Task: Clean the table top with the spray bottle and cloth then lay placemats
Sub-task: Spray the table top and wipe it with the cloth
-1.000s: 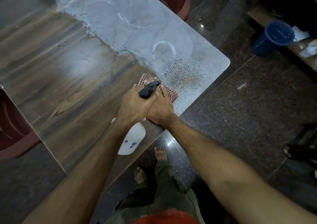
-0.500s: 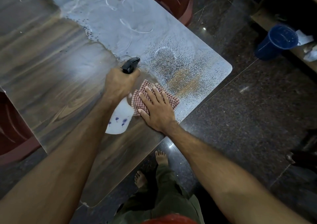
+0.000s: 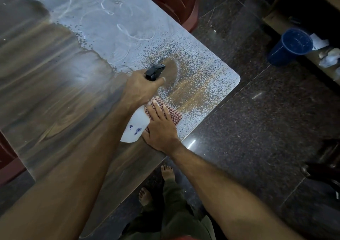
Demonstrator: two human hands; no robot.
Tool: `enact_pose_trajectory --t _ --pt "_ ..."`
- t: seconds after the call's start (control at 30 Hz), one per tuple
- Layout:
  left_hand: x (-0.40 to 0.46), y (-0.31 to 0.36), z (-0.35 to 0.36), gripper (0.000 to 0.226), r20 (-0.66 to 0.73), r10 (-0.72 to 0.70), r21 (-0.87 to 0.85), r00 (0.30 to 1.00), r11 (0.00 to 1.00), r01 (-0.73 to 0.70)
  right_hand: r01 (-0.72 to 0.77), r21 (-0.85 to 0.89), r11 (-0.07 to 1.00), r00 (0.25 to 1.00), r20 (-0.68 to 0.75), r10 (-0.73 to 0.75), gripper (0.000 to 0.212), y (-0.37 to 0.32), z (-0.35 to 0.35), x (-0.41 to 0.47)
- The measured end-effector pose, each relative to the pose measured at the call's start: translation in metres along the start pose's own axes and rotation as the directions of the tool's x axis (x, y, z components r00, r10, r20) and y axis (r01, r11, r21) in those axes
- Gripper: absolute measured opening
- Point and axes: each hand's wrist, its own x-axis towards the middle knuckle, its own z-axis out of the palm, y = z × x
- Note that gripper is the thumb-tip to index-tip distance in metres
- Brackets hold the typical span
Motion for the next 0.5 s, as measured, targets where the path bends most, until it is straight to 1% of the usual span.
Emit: enact_pose_trajectory --t 0.03,0.07,0.1,0.13,0.17,0.2,0.27,0.33,0.37,0.47,0.5 --pt "0.001 0.005 0.004 0.031 0.016 0.019 0.004 1.0 1.0 -0.019 0.004 0.04 0.999 0.998 -0.07 -0.001 0.064 -0.001 -0.002 -0.002" --pt "0.002 0.012 0.008 0.026 0.034 0.029 0.009 0.999 1.0 -0.03 0.017 0.061 0.998 0.985 -0.171 -0.006 0.059 0.0 -0.003 -0.004" --pt "0.004 0.017 0.012 0.021 0.054 0.039 0.021 0.998 0.999 -0.04 0.021 0.076 0.997 0.96 -0.281 0.002 0.062 -0.001 -0.006 -0.006" --pt "0.006 0.021 0.017 0.019 0.078 0.049 0.042 0.996 0.998 -0.053 0.013 0.098 0.995 0.926 -0.376 0.025 0.075 -0.002 -0.008 -0.007" --pt "0.007 0.025 0.021 0.019 0.1 0.059 0.063 0.993 0.996 -0.066 0.01 0.122 0.992 0.899 -0.437 0.044 0.086 -0.002 -0.01 -0.008" --pt "0.007 0.028 0.025 0.021 0.116 0.066 0.078 0.991 0.994 -0.075 0.014 0.135 0.991 0.886 -0.461 0.05 0.089 -0.003 -0.008 -0.007" --pt "0.007 0.031 0.029 0.026 0.127 0.072 0.094 0.989 0.992 -0.084 0.02 0.111 0.994 0.892 -0.451 0.033 0.084 -0.003 -0.005 -0.005" --pt "0.008 0.03 0.026 0.027 0.142 0.056 0.093 0.988 0.993 -0.069 0.032 0.149 0.988 0.906 -0.422 0.034 0.087 0.0 0.001 -0.005" --pt "0.008 0.027 0.024 0.028 0.144 0.047 0.077 0.988 0.995 -0.059 0.035 0.164 0.986 0.922 -0.387 0.031 0.085 0.0 0.001 -0.005" --pt "0.004 0.019 0.011 0.033 0.101 0.044 -0.032 0.994 0.999 -0.041 0.029 0.088 0.996 0.974 -0.226 -0.008 0.06 0.003 -0.001 -0.004" --pt "0.002 0.016 0.005 0.031 0.076 0.048 -0.068 0.996 0.997 -0.043 0.018 0.059 0.998 0.986 -0.167 -0.008 0.06 0.006 -0.001 -0.004"
